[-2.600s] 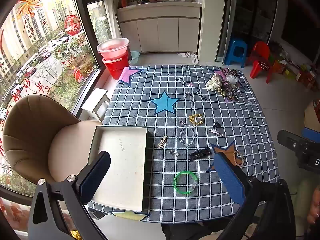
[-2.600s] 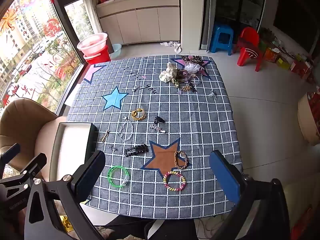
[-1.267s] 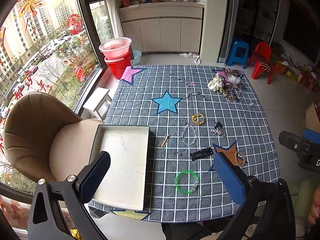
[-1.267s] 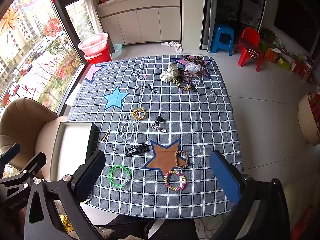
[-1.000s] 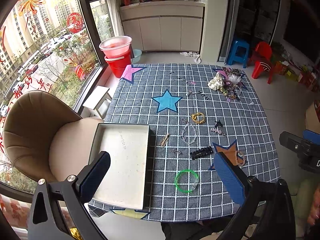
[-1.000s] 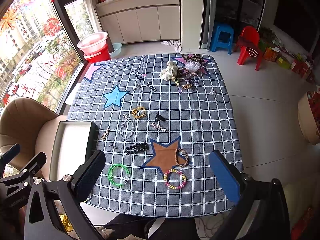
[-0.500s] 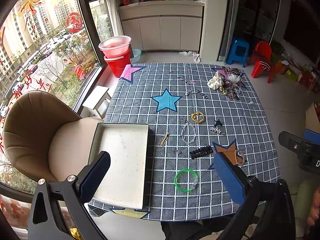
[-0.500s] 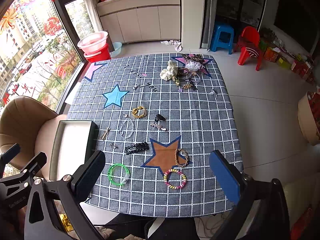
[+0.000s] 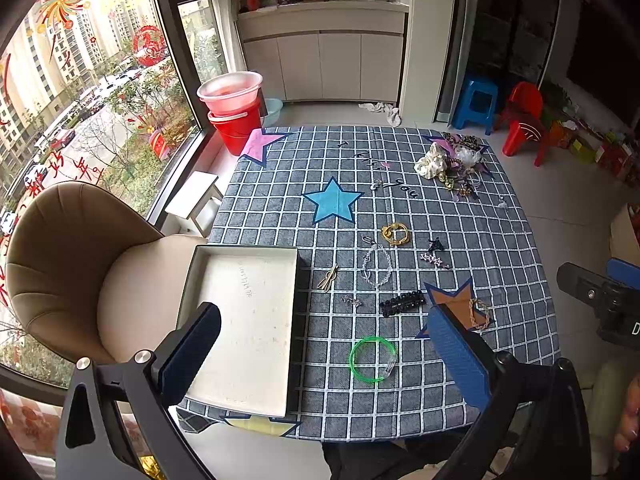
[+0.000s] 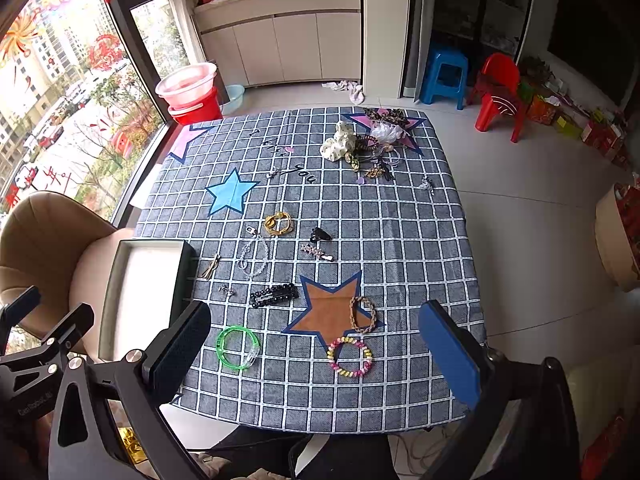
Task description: Organize jewelry
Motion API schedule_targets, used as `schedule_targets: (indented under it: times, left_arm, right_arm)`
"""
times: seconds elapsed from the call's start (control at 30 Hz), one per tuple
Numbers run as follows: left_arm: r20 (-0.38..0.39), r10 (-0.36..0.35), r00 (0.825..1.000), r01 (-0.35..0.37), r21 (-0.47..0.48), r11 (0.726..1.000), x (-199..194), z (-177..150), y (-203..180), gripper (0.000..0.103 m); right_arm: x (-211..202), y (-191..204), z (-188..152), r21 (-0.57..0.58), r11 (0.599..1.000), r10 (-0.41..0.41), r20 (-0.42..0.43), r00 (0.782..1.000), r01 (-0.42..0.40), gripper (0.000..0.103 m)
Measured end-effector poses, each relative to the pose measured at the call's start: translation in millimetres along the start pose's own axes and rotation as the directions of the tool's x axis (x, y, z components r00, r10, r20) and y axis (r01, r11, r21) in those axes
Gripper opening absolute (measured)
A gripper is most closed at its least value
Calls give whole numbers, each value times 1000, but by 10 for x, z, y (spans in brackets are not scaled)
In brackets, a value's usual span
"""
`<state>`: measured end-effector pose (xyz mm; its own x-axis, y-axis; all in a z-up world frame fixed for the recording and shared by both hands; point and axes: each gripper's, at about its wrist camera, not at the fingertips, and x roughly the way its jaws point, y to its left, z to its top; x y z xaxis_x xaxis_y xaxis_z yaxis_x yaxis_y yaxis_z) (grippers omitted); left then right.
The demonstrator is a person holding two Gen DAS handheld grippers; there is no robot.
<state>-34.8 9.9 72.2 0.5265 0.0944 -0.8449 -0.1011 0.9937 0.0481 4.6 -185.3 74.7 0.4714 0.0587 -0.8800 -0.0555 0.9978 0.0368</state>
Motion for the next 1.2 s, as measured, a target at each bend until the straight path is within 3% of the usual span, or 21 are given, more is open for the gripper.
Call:
schedule_targets:
  times: [0.83,1.03,1.2]
  left_arm:
    - [-22,-17,1000,17,-6,1000,68,-27,46,103]
    - [-117,-14,993,14,-8,1000,497,-113,200,103]
    - [-191,-54,980,62,37,997,973,-267,232,103]
  right_arm:
    - [29,-20,-22,10,1000,0,-11,1000,0,103]
    - [254,-105,-100,61,998,-5,-69,998,9,103]
    - [637,-248,-305,142,989,-9,-150,989,31,103]
